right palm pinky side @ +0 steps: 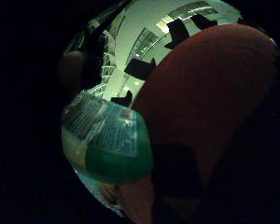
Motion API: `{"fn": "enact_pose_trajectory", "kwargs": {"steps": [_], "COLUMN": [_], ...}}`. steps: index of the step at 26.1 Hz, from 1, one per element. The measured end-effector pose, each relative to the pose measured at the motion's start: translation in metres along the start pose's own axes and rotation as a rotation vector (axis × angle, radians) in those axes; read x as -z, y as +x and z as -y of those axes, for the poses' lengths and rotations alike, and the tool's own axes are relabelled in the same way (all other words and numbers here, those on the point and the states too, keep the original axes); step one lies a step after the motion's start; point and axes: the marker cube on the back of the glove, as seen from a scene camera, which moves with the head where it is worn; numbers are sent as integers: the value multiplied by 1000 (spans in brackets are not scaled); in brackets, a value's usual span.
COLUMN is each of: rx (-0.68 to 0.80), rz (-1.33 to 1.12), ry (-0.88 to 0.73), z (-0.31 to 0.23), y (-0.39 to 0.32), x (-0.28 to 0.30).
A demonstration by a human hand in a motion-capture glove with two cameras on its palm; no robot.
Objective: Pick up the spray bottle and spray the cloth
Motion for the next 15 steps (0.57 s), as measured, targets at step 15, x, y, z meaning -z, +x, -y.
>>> {"fn": "enact_pose_trajectory", "kwargs": {"steps": [15], "rx": [-5], "rz": [-127], "ry": [-57], "z": [-54], "y": [1], "x": [57]}}
